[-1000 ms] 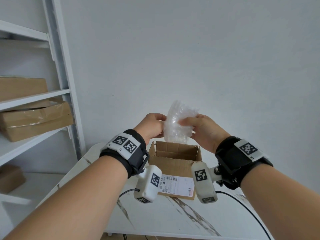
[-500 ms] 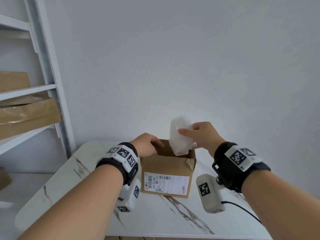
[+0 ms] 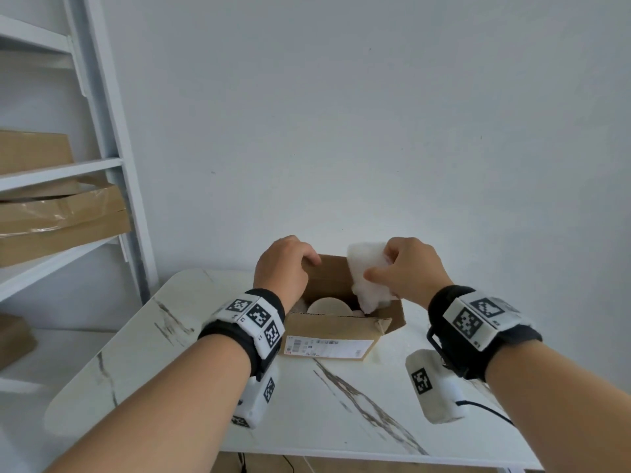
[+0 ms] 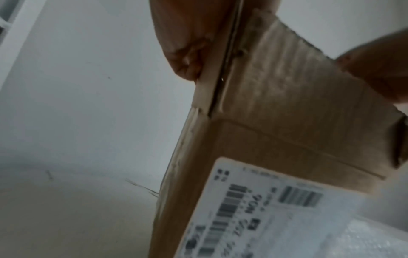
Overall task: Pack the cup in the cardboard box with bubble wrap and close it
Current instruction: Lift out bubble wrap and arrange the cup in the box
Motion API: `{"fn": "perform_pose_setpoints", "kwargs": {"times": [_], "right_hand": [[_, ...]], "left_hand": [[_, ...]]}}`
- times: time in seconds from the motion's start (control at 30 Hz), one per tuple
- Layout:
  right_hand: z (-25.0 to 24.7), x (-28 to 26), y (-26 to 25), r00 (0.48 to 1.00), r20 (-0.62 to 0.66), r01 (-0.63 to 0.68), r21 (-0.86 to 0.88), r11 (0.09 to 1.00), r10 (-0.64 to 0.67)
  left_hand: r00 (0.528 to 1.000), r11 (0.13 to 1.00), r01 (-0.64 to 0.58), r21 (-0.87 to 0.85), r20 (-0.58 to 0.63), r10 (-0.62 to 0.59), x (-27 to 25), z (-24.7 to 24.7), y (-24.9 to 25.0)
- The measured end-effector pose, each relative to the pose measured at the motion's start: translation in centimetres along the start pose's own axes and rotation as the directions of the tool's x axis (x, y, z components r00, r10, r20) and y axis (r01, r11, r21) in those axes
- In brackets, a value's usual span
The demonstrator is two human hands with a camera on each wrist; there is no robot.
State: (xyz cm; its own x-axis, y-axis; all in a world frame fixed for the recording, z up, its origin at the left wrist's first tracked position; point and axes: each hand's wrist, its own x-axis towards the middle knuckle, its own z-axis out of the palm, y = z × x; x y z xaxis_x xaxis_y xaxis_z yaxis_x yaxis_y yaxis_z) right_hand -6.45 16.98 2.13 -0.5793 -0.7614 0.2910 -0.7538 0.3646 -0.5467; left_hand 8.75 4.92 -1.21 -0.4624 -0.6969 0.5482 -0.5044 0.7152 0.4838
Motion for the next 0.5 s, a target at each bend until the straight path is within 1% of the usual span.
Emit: {"fn": "perform_pose_setpoints", "kwargs": {"times": [0.07,0.13,0.2,0.23,0.3,0.37,0.43,0.5], "right_hand": [[0.1,-0.3,-0.2,0.999,0.013,0.030,-0.095,0.995,-0.029],[0.3,-0.7,-0.3,0.999,0.015,0.045,-0.188,0.981,-0.043],[0.5,-1.1,-0.2,0.999,0.024,0.053,-0.240,0.969,-0.049],[0.6,-1.2,-0.2,0.999,0.031,0.051,-0.251,0.967,-0.045],[0.8,-1.4,-0.4,0.998,0.041,0.048,-0.262,0.964,-0.039],[1.1,-1.3,-0.5,0.997,0.049,0.064,-0.296,0.953,-0.052],[1.6,-1.1,-0.8,0.996,0.051,0.081,-0.352,0.932,-0.067],[2.1,-0.8,-0.9,0.996,0.047,0.091,-0.416,0.905,-0.078]], "left_hand": [[0.998,1.000,-0.005,0.019,-0.057,0.006,-0.4,0.3,-0.1],[0.996,1.000,0.006,0.026,-0.085,-0.004,-1.0,0.4,0.0],[0.996,0.998,0.029,0.049,-0.090,-0.025,-1.6,0.3,0.3],[0.996,0.997,0.054,0.053,-0.074,-0.050,-1.8,0.2,0.5],[0.991,0.991,0.133,0.023,0.004,-0.133,-1.8,0.2,0.2],[0.974,0.982,0.188,0.037,0.123,-0.191,-1.4,0.0,-0.1],[0.952,0.976,0.192,0.100,0.221,-0.210,-1.0,-0.3,-0.3],[0.940,0.975,0.181,0.128,0.268,-0.210,-0.7,-0.4,-0.7]]}}
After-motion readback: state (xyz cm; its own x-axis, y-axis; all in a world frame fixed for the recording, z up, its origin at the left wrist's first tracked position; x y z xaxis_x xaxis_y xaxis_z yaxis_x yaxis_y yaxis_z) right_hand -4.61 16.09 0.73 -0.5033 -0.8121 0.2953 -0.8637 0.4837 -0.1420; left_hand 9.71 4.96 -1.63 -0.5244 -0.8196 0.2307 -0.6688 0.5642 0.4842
